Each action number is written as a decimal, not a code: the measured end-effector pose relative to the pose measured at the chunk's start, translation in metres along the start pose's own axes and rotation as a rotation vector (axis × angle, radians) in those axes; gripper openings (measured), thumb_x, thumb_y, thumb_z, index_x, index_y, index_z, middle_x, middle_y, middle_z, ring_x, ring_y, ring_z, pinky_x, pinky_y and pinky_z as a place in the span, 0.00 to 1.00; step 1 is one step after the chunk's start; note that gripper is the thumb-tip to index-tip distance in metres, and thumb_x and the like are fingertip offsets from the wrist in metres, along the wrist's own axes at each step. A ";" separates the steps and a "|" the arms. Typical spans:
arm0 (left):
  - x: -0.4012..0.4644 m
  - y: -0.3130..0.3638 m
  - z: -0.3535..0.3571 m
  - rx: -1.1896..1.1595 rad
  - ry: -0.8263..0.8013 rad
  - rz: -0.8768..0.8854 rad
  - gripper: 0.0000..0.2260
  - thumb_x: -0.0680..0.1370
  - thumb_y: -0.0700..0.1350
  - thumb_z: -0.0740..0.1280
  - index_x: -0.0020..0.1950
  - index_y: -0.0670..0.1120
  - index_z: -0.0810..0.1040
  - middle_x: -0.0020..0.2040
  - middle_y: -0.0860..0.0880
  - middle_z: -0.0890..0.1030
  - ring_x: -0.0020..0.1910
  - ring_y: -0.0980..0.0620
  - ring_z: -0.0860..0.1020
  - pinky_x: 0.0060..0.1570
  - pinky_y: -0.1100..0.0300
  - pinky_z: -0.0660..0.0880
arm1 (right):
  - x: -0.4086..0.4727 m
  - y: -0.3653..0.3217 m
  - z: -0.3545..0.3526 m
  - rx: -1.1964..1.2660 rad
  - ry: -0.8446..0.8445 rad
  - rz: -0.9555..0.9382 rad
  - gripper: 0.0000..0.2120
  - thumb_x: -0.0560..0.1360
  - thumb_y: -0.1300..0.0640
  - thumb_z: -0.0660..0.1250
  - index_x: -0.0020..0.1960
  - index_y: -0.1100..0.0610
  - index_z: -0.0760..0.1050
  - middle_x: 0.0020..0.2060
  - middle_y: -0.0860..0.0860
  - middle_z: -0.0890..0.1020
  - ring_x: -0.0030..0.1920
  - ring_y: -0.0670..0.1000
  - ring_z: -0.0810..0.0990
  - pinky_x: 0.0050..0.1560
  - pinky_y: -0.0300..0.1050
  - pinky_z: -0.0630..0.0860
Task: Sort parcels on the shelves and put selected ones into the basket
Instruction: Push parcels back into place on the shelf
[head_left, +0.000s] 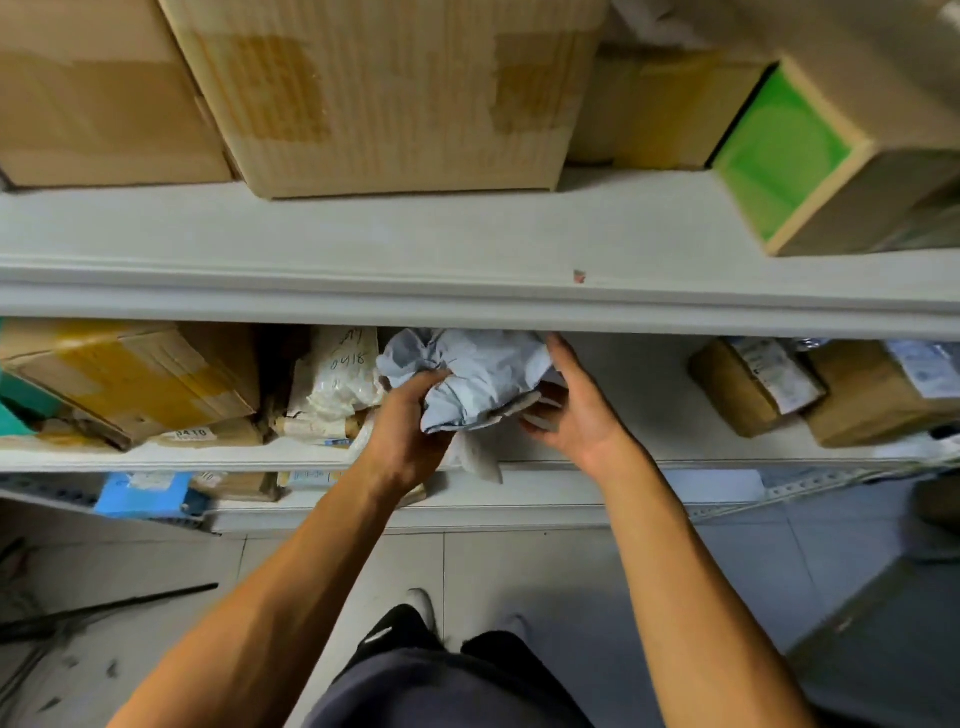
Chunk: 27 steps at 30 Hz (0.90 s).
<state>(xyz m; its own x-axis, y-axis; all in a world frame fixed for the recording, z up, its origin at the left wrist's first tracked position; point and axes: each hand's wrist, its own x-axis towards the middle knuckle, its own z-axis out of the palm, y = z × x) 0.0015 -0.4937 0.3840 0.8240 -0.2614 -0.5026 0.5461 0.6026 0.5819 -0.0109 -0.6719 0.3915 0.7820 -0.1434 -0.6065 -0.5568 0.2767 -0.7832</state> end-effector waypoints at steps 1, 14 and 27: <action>0.006 -0.006 -0.002 0.163 0.058 0.174 0.09 0.79 0.38 0.64 0.55 0.39 0.82 0.51 0.41 0.84 0.49 0.49 0.84 0.50 0.56 0.82 | 0.003 0.001 -0.003 -0.062 0.082 -0.013 0.26 0.69 0.31 0.70 0.55 0.50 0.79 0.49 0.53 0.84 0.52 0.55 0.82 0.56 0.54 0.79; 0.011 -0.060 -0.001 1.670 -0.478 0.866 0.30 0.67 0.49 0.70 0.70 0.47 0.77 0.73 0.49 0.74 0.75 0.51 0.68 0.67 0.45 0.70 | 0.009 0.049 -0.035 0.186 0.004 0.022 0.17 0.76 0.53 0.73 0.63 0.59 0.81 0.53 0.60 0.86 0.55 0.61 0.85 0.61 0.62 0.79; 0.028 0.026 -0.036 1.728 0.710 0.429 0.43 0.70 0.68 0.70 0.79 0.55 0.57 0.76 0.35 0.58 0.74 0.31 0.59 0.71 0.34 0.59 | 0.020 0.074 -0.093 0.392 0.407 0.183 0.15 0.75 0.45 0.72 0.48 0.55 0.74 0.48 0.53 0.78 0.46 0.51 0.79 0.45 0.43 0.78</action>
<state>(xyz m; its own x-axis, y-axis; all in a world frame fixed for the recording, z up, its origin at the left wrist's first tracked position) 0.0334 -0.4581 0.3620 0.9648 0.2593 -0.0441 0.2546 -0.8786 0.4041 -0.0624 -0.7427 0.3081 0.4699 -0.3913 -0.7913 -0.4667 0.6507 -0.5990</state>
